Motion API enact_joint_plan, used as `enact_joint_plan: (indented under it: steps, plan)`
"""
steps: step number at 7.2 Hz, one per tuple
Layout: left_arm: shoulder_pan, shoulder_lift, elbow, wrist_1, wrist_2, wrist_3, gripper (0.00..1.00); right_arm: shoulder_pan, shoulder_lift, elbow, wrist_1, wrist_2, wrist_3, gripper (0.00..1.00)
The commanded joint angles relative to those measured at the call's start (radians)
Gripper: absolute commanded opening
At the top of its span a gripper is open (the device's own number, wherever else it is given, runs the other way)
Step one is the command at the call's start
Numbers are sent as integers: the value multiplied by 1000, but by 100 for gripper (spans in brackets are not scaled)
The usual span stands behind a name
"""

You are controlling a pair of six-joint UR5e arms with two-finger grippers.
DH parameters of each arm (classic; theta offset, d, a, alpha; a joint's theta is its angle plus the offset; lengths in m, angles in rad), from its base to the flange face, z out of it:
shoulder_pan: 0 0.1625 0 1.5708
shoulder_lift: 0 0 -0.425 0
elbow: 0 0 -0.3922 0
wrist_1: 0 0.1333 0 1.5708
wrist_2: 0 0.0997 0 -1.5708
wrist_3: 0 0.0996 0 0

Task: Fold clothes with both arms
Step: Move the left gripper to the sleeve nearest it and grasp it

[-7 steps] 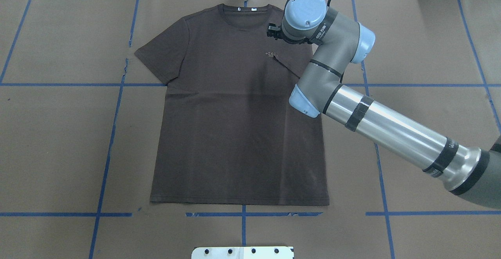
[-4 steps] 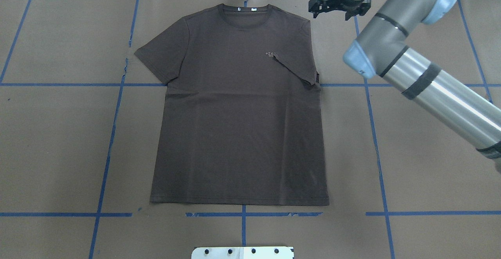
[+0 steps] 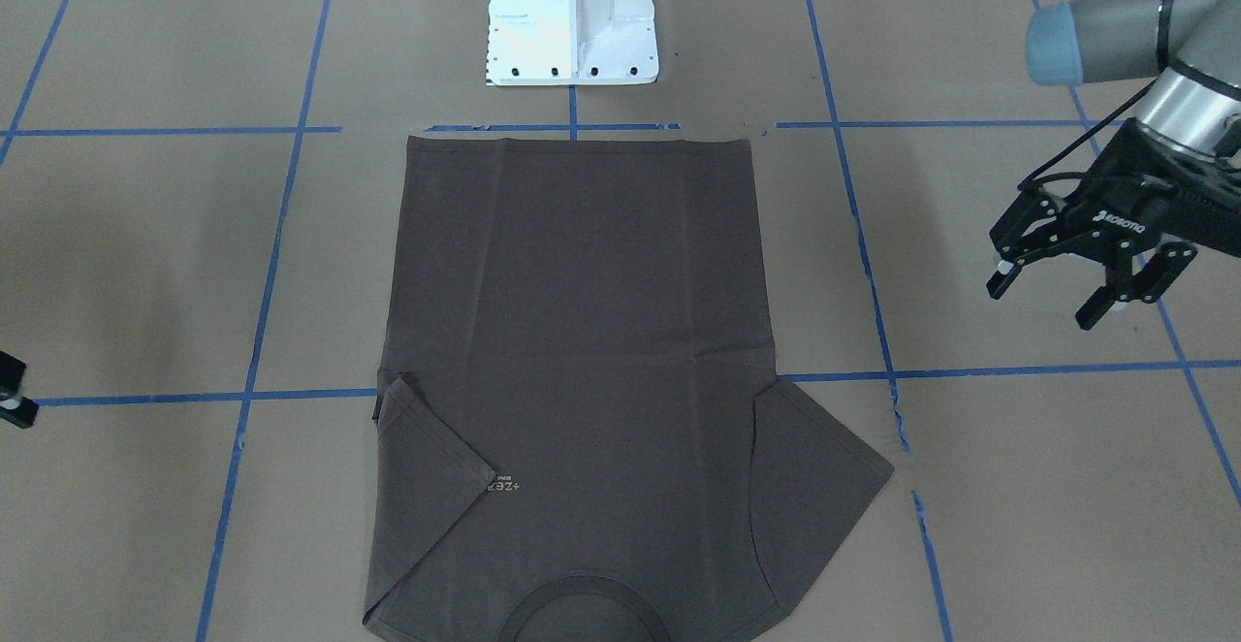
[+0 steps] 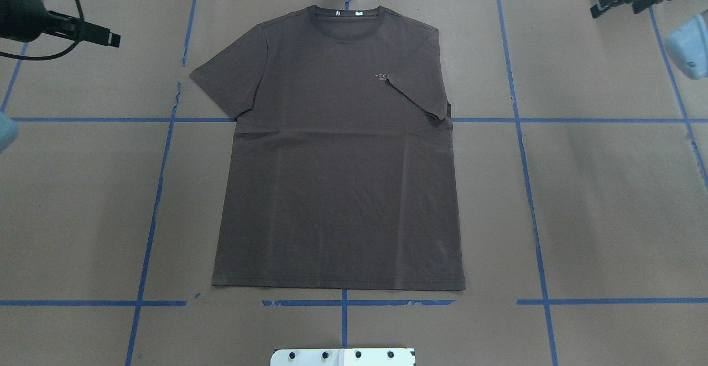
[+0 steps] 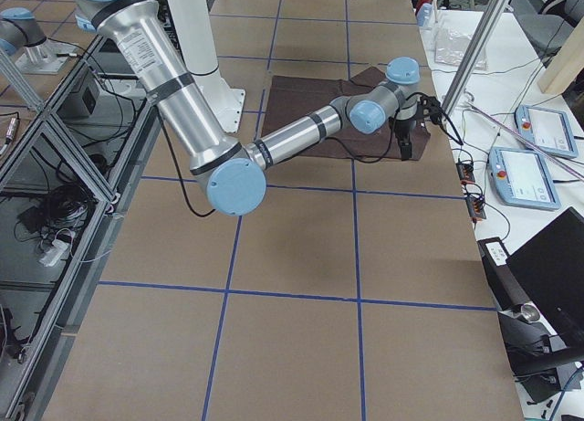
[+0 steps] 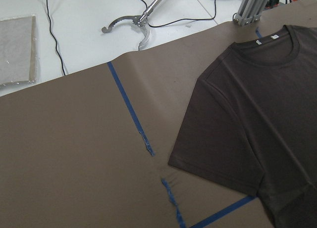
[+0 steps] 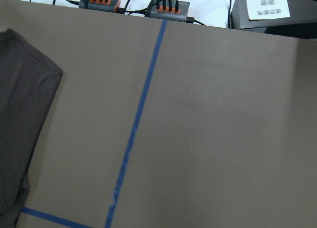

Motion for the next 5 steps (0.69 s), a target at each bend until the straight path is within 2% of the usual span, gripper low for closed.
enact_joint_plan:
  steps: [1, 3, 5]
  plan:
    - [114, -94, 158, -75, 131, -291, 63, 102, -115, 21, 1, 62, -174, 100]
    - [171, -168, 387, -239, 259, -367, 60, 109, -141, 42, 2, 61, -177, 100]
    - [214, -240, 521, -242, 353, -369, 59, 109, -151, 49, 2, 61, -177, 100]
